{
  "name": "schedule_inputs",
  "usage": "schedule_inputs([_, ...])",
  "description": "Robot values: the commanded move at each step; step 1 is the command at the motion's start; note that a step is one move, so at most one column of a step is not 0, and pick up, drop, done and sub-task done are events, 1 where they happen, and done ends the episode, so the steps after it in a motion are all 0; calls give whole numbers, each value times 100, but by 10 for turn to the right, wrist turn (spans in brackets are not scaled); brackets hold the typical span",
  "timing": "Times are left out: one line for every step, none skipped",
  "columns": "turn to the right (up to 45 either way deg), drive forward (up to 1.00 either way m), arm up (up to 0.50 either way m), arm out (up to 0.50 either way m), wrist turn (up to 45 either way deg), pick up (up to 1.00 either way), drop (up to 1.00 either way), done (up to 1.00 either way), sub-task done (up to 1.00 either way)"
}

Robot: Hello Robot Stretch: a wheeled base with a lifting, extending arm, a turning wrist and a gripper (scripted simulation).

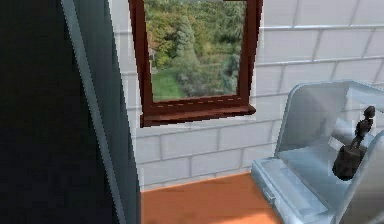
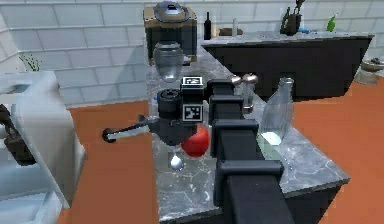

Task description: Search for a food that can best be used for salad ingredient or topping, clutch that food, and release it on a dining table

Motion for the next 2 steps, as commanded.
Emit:
schedule_inputs([0, 0, 0, 0, 450, 0, 0, 0, 0])
schedule_inputs([0, 0, 0, 0, 90, 0, 0, 0, 0])
